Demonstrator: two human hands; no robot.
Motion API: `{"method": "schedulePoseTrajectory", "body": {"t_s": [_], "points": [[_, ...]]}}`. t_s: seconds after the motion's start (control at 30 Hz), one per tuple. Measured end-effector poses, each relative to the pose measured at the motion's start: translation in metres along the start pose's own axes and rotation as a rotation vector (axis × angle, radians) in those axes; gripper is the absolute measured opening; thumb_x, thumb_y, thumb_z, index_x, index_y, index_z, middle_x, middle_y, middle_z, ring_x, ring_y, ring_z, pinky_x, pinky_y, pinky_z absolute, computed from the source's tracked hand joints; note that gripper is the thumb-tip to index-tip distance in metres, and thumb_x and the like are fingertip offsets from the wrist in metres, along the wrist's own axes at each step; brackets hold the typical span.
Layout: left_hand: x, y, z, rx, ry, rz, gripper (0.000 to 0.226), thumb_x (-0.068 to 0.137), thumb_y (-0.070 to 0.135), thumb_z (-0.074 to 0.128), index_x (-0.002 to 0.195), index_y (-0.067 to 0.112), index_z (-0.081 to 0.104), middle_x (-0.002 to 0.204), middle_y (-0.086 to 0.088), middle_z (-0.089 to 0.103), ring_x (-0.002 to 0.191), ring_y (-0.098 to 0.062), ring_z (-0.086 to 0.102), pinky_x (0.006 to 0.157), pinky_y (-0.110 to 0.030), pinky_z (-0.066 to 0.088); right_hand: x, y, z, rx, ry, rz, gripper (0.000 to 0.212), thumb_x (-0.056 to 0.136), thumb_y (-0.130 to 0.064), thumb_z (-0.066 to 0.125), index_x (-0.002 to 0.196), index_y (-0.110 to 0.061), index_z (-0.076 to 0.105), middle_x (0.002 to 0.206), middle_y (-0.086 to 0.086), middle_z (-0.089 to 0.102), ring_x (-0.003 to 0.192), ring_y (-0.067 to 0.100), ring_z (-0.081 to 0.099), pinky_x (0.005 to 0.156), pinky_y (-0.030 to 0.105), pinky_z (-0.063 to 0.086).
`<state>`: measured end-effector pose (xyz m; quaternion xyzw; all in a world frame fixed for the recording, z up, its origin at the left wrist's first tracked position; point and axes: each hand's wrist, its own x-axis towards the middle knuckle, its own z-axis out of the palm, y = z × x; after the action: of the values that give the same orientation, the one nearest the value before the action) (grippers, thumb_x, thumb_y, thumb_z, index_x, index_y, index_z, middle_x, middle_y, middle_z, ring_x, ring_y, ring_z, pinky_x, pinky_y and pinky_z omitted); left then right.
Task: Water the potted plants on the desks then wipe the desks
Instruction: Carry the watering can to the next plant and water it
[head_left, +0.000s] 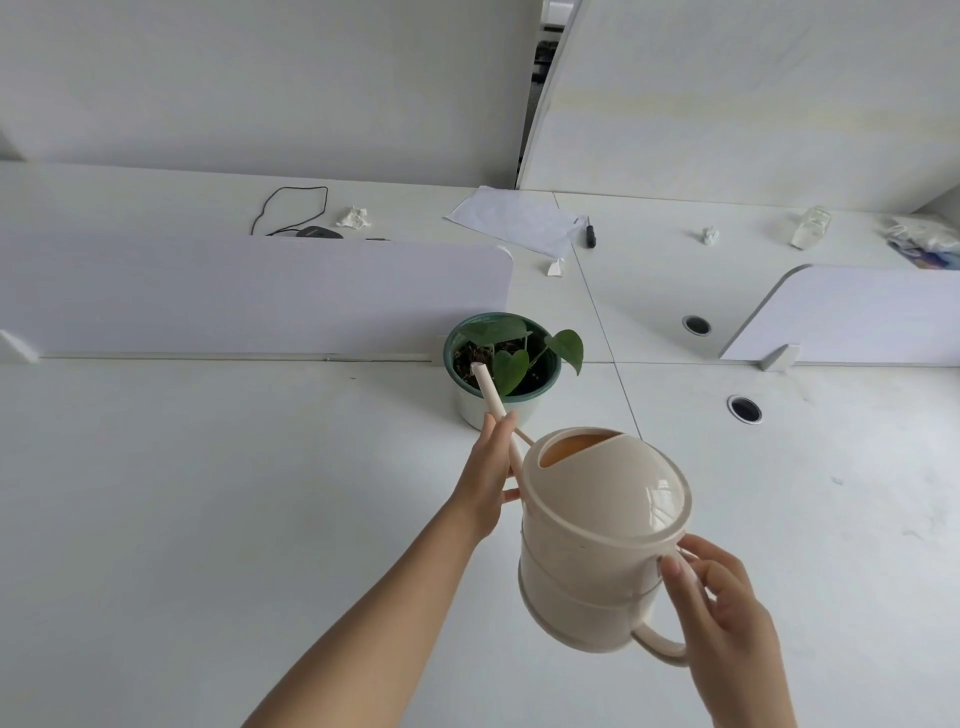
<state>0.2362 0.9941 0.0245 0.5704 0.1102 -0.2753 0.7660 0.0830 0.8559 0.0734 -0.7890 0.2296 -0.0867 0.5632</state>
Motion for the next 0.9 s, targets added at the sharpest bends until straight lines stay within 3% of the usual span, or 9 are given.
{"method": "schedulePoseTrajectory", "body": {"t_s": [0.1, 0.23, 0.37, 0.47, 0.53, 0.6, 0.7, 0.77, 0.9], "points": [[0.000, -0.005, 0.007, 0.003, 0.000, -0.024, 0.050, 0.095, 0.048, 0.031, 0.140, 0.027, 0.029, 0.121, -0.001, 0.045, 0.108, -0.021, 0.050, 0.087, -0.041, 0.045, 0.000, 0.004, -0.006, -0.018, 0.024, -0.035, 0.042, 0.084, -0.005, 0.058, 0.051, -0.030, 0.063, 0.101, 0.001, 0.056, 0.079, -0.026, 0.053, 0.065, -0.006, 0.037], [0.001, -0.010, 0.018, 0.019, -0.021, -0.039, 0.053, 0.095, 0.049, 0.030, 0.142, 0.025, 0.025, 0.120, -0.004, 0.046, 0.105, -0.019, 0.051, 0.087, -0.040, 0.045, 0.001, 0.006, -0.017, -0.020, 0.051, -0.038, 0.034, 0.083, -0.005, 0.058, 0.057, -0.027, 0.062, 0.099, -0.006, 0.056, 0.079, -0.027, 0.052, 0.067, -0.006, 0.037], [0.004, -0.007, 0.032, 0.035, -0.052, -0.035, 0.057, 0.094, 0.049, 0.030, 0.144, 0.021, 0.022, 0.143, -0.012, 0.037, 0.094, -0.014, 0.052, 0.081, -0.036, 0.044, 0.000, 0.007, -0.026, -0.006, 0.086, -0.036, 0.034, 0.083, -0.006, 0.060, 0.058, -0.029, 0.063, 0.099, -0.003, 0.056, 0.078, -0.028, 0.052, 0.066, -0.007, 0.037], [0.008, -0.001, 0.042, 0.053, -0.071, -0.035, 0.061, 0.093, 0.051, 0.030, 0.143, 0.017, 0.022, 0.130, -0.014, 0.045, 0.088, -0.014, 0.053, 0.074, -0.034, 0.045, 0.001, 0.001, -0.031, 0.022, 0.098, -0.042, 0.024, 0.076, -0.025, 0.066, 0.055, -0.034, 0.064, 0.099, -0.011, 0.055, 0.078, -0.029, 0.051, 0.064, -0.007, 0.037], [0.010, 0.002, 0.048, 0.064, -0.079, -0.031, 0.059, 0.093, 0.051, 0.030, 0.141, 0.017, 0.026, 0.111, -0.004, 0.047, 0.087, -0.015, 0.054, 0.073, -0.033, 0.045, 0.003, -0.002, -0.034, 0.019, 0.115, -0.045, 0.018, 0.073, -0.031, 0.063, 0.055, -0.033, 0.063, 0.099, -0.010, 0.056, 0.078, -0.029, 0.051, 0.064, -0.007, 0.036], [0.013, 0.005, 0.053, 0.065, -0.086, -0.025, 0.057, 0.093, 0.051, 0.030, 0.140, 0.020, 0.028, 0.104, 0.003, 0.047, 0.090, -0.015, 0.055, 0.076, -0.035, 0.045, 0.005, -0.003, -0.036, 0.007, 0.137, -0.055, 0.016, 0.071, -0.037, 0.062, 0.057, -0.031, 0.061, 0.097, -0.010, 0.055, 0.076, -0.029, 0.050, 0.063, -0.008, 0.035], [0.015, 0.009, 0.057, 0.062, -0.090, -0.023, 0.056, 0.092, 0.053, 0.030, 0.143, 0.029, 0.026, 0.110, 0.006, 0.049, 0.102, -0.018, 0.056, 0.082, -0.037, 0.044, 0.009, -0.007, -0.037, -0.018, 0.150, -0.062, 0.032, 0.054, -0.059, 0.048, 0.052, -0.030, 0.062, 0.091, -0.028, 0.060, 0.075, -0.028, 0.050, 0.062, -0.009, 0.034], [0.015, 0.011, 0.055, 0.055, -0.086, -0.030, 0.056, 0.092, 0.054, 0.030, 0.143, 0.033, 0.026, 0.120, 0.004, 0.048, 0.109, -0.021, 0.055, 0.085, -0.038, 0.044, 0.011, -0.007, -0.036, -0.016, 0.144, -0.058, 0.038, 0.050, -0.061, 0.045, 0.047, -0.028, 0.062, 0.089, -0.039, 0.060, 0.076, -0.029, 0.049, 0.062, -0.009, 0.034], [0.017, 0.008, 0.042, 0.036, -0.075, -0.028, 0.055, 0.092, 0.055, 0.030, 0.141, 0.030, 0.030, 0.112, 0.004, 0.052, 0.097, -0.016, 0.057, 0.086, -0.037, 0.045, 0.013, -0.009, -0.030, -0.031, 0.108, -0.058, 0.032, 0.059, -0.049, 0.054, 0.052, -0.019, 0.062, 0.097, -0.008, 0.058, 0.073, -0.028, 0.050, 0.061, -0.008, 0.035]]}}
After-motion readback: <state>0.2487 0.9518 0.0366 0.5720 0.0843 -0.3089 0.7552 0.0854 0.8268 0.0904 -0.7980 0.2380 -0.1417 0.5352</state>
